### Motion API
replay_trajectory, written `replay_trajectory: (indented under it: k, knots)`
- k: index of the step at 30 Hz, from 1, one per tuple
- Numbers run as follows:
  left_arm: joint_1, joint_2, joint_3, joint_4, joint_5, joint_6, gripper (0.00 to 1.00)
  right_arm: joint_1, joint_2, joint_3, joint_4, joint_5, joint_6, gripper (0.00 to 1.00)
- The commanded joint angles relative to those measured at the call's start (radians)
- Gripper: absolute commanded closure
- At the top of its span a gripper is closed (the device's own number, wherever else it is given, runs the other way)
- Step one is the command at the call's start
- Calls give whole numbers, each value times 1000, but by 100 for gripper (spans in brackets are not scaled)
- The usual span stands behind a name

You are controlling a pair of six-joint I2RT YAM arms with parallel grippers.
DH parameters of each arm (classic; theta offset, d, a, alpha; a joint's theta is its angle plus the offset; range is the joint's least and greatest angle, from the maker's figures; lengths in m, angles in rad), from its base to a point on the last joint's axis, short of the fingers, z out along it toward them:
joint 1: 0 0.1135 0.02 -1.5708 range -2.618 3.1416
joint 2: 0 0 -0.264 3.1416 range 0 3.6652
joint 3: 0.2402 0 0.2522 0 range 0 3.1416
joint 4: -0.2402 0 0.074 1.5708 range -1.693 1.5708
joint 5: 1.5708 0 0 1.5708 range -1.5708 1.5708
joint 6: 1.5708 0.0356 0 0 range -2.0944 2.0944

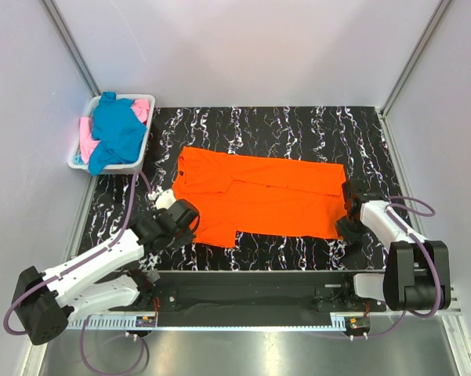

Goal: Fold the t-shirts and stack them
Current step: Fold the tshirt

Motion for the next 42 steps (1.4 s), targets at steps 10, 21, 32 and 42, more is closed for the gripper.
replay_trajectory:
  k: [10,21,32,42]
  knots:
    - [7,-20,24,-9,-11,11,100,-60,30,43,17,-2,-59,57]
    - [13,-27,35,-23,-11,11,100,-123,44,21,92,-112,-137,62]
    - [12,-37,41,-41,-20,7,100,-152,44,15,109,-161,-159,86]
    - [13,-36,79,-61,-48,19,100,-154,-34,37,46,-112,-168,100]
